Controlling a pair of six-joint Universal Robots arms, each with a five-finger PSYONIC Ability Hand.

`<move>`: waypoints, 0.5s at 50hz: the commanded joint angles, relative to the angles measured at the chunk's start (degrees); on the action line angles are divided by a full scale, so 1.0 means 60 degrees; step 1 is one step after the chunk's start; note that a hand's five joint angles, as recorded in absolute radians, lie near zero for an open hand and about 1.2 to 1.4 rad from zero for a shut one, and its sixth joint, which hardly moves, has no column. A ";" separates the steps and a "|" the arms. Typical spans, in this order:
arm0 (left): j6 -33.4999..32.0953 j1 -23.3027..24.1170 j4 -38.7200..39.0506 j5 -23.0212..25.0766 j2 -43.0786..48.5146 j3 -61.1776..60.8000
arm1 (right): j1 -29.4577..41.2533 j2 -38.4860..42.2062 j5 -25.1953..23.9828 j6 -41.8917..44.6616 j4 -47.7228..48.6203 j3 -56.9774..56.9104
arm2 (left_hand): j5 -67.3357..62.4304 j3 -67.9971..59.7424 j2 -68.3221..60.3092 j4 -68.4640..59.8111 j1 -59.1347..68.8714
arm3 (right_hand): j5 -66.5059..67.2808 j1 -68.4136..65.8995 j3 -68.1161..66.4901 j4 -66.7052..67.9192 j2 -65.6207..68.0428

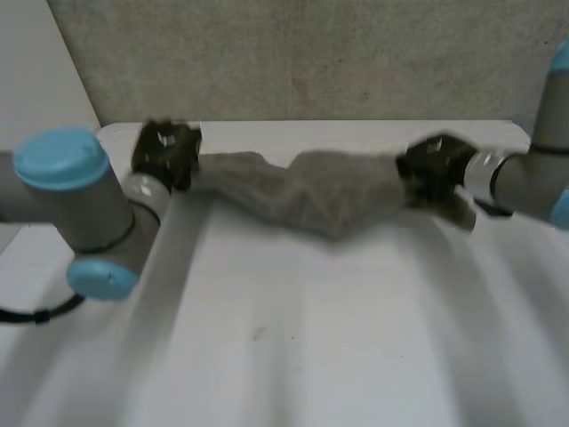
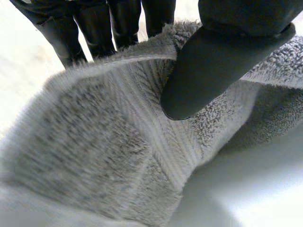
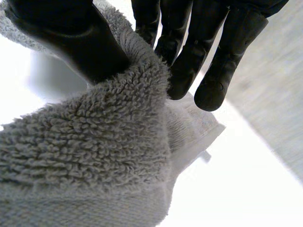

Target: Fold the towel.

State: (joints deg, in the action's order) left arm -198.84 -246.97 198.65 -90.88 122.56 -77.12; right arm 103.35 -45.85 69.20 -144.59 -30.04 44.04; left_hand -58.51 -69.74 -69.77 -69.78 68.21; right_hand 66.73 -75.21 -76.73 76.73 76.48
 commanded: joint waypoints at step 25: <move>-0.1944 -0.0308 -0.1321 0.0133 -0.3493 -0.5048 | -0.1303 -0.3389 0.0084 0.2478 -0.0678 0.5301 | -0.1915 -0.1710 -0.1704 -0.1703 0.1965 | 0.0545 -0.0798 -0.0545 0.0545 0.0587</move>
State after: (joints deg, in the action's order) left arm -210.55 -248.67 193.56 -90.04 105.52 -104.23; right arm 96.27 -62.58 69.61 -135.09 -31.72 71.32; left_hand -58.51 -69.74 -69.77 -69.78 68.21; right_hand 66.73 -75.21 -76.73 76.73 76.48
